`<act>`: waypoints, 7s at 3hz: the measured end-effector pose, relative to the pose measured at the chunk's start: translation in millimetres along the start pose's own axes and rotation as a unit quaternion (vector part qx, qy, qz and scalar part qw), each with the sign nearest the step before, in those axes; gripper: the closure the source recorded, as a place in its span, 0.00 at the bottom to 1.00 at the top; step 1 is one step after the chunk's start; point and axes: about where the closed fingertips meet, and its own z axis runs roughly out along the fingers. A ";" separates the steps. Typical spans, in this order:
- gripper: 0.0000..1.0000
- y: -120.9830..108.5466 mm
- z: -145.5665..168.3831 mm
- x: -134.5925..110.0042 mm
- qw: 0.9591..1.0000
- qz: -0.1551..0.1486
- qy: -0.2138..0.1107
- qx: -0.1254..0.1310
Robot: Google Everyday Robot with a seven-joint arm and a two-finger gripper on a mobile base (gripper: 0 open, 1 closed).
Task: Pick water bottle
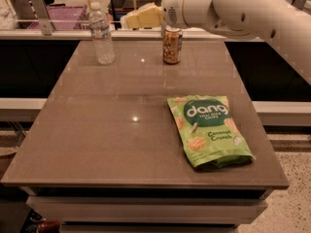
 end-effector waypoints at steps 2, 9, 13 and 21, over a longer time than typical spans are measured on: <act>0.00 16.0 49.8 3.4 0.999 -0.010 0.023 0.038; 0.00 -11.2 112.7 31.5 0.996 -0.006 -0.089 0.002; 0.00 19.9 155.3 27.9 0.995 -0.002 -0.066 -0.076; 1.00 59.5 175.5 1.6 0.988 0.004 -0.078 -0.130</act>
Offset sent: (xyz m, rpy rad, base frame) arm 0.0377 0.0671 -0.0326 -0.0827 -0.0016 -0.1610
